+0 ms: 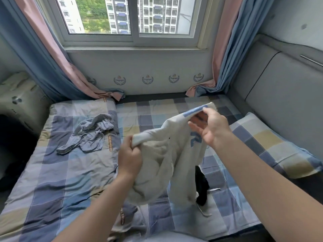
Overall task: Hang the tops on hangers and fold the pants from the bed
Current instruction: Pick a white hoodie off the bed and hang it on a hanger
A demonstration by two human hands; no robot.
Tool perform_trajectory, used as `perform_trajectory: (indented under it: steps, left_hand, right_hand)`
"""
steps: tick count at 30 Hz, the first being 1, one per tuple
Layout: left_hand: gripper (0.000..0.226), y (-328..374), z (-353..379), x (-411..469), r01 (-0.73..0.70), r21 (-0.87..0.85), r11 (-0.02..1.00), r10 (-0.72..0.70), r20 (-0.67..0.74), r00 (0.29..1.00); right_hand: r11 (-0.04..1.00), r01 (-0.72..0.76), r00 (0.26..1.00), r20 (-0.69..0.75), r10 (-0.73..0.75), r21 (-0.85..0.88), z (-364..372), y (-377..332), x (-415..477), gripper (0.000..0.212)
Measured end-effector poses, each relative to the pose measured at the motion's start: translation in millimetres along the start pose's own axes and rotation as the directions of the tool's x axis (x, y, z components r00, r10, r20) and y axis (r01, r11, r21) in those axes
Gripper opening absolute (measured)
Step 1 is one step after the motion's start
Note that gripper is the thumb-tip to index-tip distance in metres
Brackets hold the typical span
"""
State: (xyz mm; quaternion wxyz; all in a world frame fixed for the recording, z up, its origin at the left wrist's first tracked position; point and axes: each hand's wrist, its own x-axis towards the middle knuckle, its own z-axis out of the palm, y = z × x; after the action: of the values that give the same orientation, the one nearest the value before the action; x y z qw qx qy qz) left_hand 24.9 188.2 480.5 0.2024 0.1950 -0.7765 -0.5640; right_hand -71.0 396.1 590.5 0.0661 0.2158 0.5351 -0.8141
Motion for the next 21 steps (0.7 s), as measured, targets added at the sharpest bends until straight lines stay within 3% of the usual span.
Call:
perform_trajectory:
  steps: [3, 5, 7, 9, 12, 15, 18, 21]
  left_hand:
    - [0.010, 32, -15, 17, -0.230, -0.004, 0.973, 0.230, -0.038, 0.972]
    - [0.012, 46, -21, 26, -0.347, 0.126, 0.929, 0.342, 0.062, 0.938]
    - [0.018, 55, -26, 26, -0.430, 0.245, 0.869, 0.399, 0.169, 0.901]
    - [0.018, 62, -30, 25, -0.472, 0.221, 0.854, 0.420, 0.243, 0.874]
    - [0.019, 71, -39, 28, -0.481, 0.163, 0.862, 0.398, 0.372, 0.839]
    - [0.019, 69, -51, 35, -0.515, 0.194, 0.835, 0.403, 0.422, 0.812]
    - [0.026, 51, -60, 39, -0.501, 0.287, 0.816, 0.380, 0.387, 0.840]
    - [0.039, 21, -60, 38, -0.325, 0.433, 0.840, 0.195, 0.319, 0.928]
  right_hand:
    - [0.922, 0.073, 0.997, 0.056, -0.055, -0.379, -18, 30, 3, 0.041]
    - [0.694, 0.293, 0.953, 0.257, -0.159, -0.658, -26, 55, -6, 0.062]
    - [0.464, 0.499, 0.852, 0.513, -0.105, -0.732, -26, 80, -18, 0.081]
    - [0.387, 0.576, 0.772, 0.635, 0.034, -0.720, -20, 102, -27, 0.090]
    - [0.440, 0.528, 0.777, 0.622, 0.095, -0.726, -2, 123, -33, 0.070]
    - [0.475, 0.587, 0.758, 0.651, -0.038, -0.656, 9, 127, -32, 0.011]
    - [0.575, 0.584, 0.746, 0.658, -0.102, -0.573, 13, 123, -29, 0.019]
    - [0.739, 0.388, 0.848, 0.528, -0.051, -0.551, 16, 123, -27, 0.021]
